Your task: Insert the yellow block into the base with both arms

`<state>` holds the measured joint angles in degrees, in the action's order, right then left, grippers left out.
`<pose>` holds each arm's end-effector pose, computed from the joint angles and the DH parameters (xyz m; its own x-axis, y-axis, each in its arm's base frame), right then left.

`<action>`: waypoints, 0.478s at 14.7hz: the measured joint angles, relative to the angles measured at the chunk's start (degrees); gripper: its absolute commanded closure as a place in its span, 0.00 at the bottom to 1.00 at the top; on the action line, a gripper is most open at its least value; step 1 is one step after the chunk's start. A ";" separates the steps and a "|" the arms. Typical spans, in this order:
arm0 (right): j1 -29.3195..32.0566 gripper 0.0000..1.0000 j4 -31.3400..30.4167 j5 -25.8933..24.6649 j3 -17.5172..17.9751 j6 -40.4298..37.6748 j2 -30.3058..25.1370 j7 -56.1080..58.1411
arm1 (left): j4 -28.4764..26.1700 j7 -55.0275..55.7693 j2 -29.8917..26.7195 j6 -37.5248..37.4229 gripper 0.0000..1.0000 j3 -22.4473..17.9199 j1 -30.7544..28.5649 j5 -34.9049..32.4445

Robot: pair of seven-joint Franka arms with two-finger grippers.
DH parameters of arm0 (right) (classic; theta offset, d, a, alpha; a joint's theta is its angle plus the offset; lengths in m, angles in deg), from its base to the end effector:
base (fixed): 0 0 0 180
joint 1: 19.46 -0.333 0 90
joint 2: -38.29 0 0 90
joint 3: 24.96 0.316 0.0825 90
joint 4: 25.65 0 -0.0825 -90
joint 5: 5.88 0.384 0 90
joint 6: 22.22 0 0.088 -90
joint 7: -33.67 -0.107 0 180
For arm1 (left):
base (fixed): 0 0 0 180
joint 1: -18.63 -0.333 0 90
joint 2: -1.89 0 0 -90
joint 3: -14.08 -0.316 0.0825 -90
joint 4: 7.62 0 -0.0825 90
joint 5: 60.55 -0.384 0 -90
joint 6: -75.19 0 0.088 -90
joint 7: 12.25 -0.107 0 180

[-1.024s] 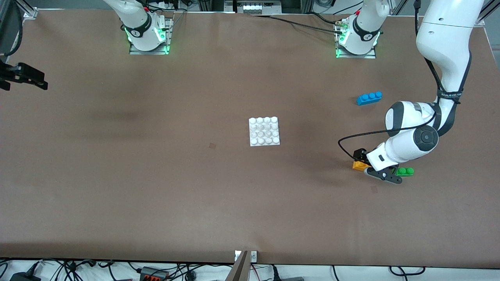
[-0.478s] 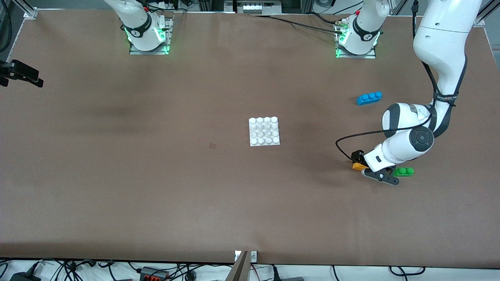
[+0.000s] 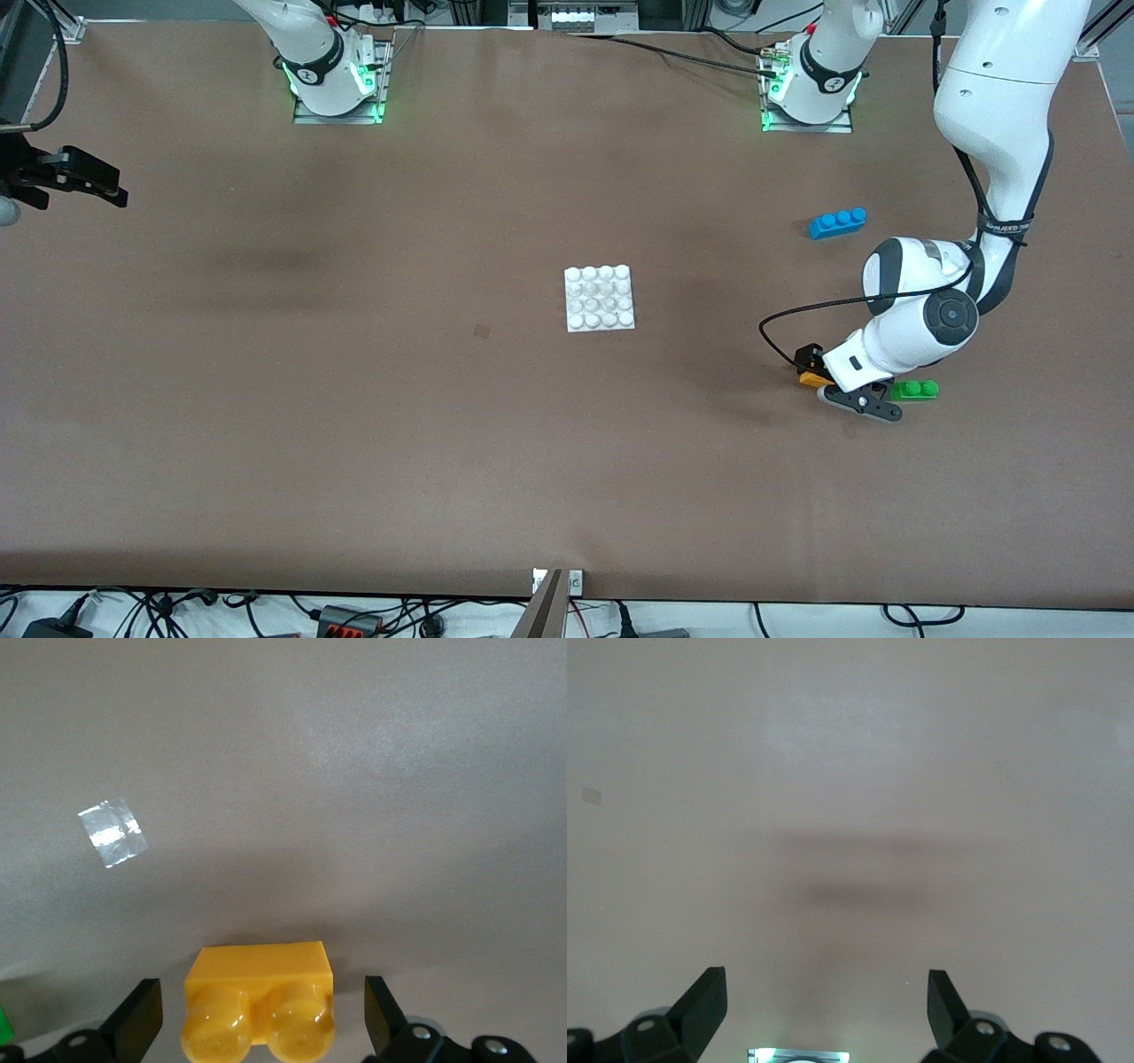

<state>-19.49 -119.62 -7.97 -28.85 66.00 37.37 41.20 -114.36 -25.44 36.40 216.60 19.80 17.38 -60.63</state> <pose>0.5424 -0.0409 0.5983 0.9941 0.0632 -0.0881 0.0655 -0.9976 0.0240 0.6387 -0.0466 0.1938 0.9577 -0.2871 0.0177 -0.2876 -0.9563 0.0529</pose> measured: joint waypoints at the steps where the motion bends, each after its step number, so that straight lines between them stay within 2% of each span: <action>1: -0.13 0.00 0.00 0.00 0.00 0.00 0.00 -0.04 | 0.00 0.00 0.03 0.03 0.06 0.00 0.00 0.00; 3: -0.12 0.00 0.00 0.00 -0.18 0.00 0.03 -0.04 | 0.00 0.00 0.03 0.08 0.24 0.00 0.00 0.00; 4: -0.10 0.00 0.00 0.00 -0.27 0.00 0.05 -0.04 | 0.00 0.00 0.02 0.08 0.29 0.00 0.00 0.00; 6: -0.10 0.00 0.00 0.00 -0.34 0.00 0.07 -0.04 | 0.00 0.00 0.02 0.09 0.31 0.00 0.00 0.00; 7: -0.11 0.00 0.00 0.00 -0.34 0.00 0.08 -0.04 | 0.00 -0.03 0.02 0.09 0.39 0.00 0.01 0.00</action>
<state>-19.59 -119.62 -7.97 -29.19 66.00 37.45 41.16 -114.35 -25.46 36.42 216.69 19.80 17.39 -60.63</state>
